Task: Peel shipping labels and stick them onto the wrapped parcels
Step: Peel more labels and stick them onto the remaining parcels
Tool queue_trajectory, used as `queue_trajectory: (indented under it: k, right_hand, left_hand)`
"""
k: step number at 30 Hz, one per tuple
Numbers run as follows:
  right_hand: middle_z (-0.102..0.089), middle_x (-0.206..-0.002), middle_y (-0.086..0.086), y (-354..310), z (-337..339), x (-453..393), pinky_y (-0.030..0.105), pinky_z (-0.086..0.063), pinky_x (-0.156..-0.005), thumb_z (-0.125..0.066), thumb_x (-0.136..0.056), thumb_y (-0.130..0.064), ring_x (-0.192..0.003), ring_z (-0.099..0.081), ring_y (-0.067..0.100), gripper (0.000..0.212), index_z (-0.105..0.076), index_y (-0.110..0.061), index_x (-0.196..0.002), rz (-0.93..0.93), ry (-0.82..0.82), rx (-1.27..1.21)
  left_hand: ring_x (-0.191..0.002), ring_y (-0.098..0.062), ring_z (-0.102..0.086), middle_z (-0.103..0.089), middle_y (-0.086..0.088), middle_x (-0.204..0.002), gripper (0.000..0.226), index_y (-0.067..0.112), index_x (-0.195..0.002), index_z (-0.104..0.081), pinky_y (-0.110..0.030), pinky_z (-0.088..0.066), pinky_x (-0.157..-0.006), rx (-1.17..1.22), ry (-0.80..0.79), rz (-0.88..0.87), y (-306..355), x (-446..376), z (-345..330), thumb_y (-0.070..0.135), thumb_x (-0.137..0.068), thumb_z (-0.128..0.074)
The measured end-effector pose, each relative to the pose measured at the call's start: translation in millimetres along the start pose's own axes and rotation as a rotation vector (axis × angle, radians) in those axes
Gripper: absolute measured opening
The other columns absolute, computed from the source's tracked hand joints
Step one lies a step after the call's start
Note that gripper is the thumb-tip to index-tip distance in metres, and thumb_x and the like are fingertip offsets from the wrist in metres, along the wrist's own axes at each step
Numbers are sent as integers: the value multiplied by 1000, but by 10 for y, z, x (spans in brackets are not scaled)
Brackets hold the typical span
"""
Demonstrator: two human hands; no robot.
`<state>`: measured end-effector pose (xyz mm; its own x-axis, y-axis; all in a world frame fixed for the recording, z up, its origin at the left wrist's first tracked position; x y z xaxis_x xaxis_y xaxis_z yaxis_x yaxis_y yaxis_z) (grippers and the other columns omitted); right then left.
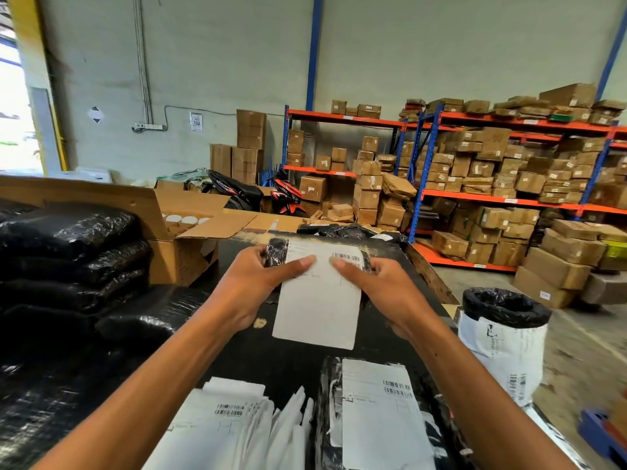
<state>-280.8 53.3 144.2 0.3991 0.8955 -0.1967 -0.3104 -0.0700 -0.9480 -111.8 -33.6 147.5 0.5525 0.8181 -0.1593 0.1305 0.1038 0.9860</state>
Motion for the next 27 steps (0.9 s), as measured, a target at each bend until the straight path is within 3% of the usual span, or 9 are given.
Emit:
queue_trajectory:
  k: [2, 5, 7, 11, 14, 19, 22, 24, 27]
  right_hand:
    - [-76, -98, 4, -5, 28, 20, 47, -53, -93, -79, -62, -38, -95, -71, 23, 51, -65, -14, -105, -5, -108, -8]
    - [-76, -101, 4, -5, 64, 16, 45, -52, -88, -80, -58, -25, -97, -71, 23, 50, -65, -14, -104, -15, -149, -66]
    - [-76, -102, 6, 0, 101, 3, 46, -52, -86, -82, -56, -25, -98, -70, 26, 56, -64, -10, -107, -20, -123, -116]
    - [-74, -105, -2, -14, 132, 23, 33, -55, -87, -83, -63, -15, -99, -69, 13, 51, -60, -23, -108, 40, -160, -11]
    - [-69, -117, -5, 6, 118, 26, 30, -49, -95, -85, -62, -7, -110, -62, 10, 62, -55, -30, -112, 77, -167, 51]
    - [-75, -99, -6, 6, 108, 47, 16, -54, -66, -81, -66, 0, -90, -71, 7, 49, -61, -23, -104, 103, -145, -101]
    - [-68, -108, -11, -1, 77, 106, 18, -54, -80, -81, -65, 2, -101, -64, 7, 60, -55, -31, -108, 125, -141, 14]
    - [-61, -119, -12, 21, 52, 154, 26, -50, -94, -80, -67, 3, -112, -57, 8, 70, -49, -31, -120, 143, -106, 154]
    - [-58, -124, -10, 77, 20, 230, 26, -48, -97, -79, -70, 1, -115, -53, 7, 76, -44, -26, -132, 171, -29, 192]
  left_hand:
    - [-75, -19, -75, -77, -13, -92, 34, 1, -105, -63, -21, -55, -53, 28, -31, 30, 13, 3, 18, 15, -77, -74]
    - [-94, -21, -73, -75, -11, -103, 35, 3, -110, -65, -34, -56, -82, 1, -124, 31, 25, -5, 43, 3, -75, -73]
    - [-100, -22, -71, -75, -10, -107, 38, 5, -111, -65, -38, -52, -91, -25, -180, 34, 36, 5, 37, -6, -74, -71]
    - [-93, -25, -73, -73, -18, -108, 36, -2, -111, -65, -33, -61, -78, 146, -189, 106, 46, -36, 40, -13, -76, -63]
    - [-96, -26, -72, -72, -17, -110, 40, -3, -114, -62, -32, -61, -77, 212, -170, 124, 41, -62, 52, -16, -76, -62]
    - [-106, -21, -68, -74, -4, -110, 49, 6, -113, -64, -37, -49, -98, -157, -176, 42, 40, 9, 43, -13, -68, -73]
    - [-106, -27, -68, -72, -12, -112, 50, -2, -116, -61, -38, -55, -90, -1, -177, 85, 11, 5, 75, -23, -71, -63]
    - [-104, -27, -68, -72, -13, -112, 47, -3, -112, -62, -35, -58, -85, 106, -197, 103, 29, 10, 82, -27, -73, -54]
    - [-102, -24, -69, -74, -11, -108, 48, 1, -105, -65, -32, -58, -82, 55, -212, 88, 41, 45, 51, -30, -71, -51]
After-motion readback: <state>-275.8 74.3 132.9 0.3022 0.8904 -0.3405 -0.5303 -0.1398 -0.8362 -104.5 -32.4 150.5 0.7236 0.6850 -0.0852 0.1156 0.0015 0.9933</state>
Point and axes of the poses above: each hand's wrist, its own x-axis away from the middle knuckle, its own z-axis out of the back of the hand, y = z × x, the point moved 2 cm from there along -x, towards the middle knuckle
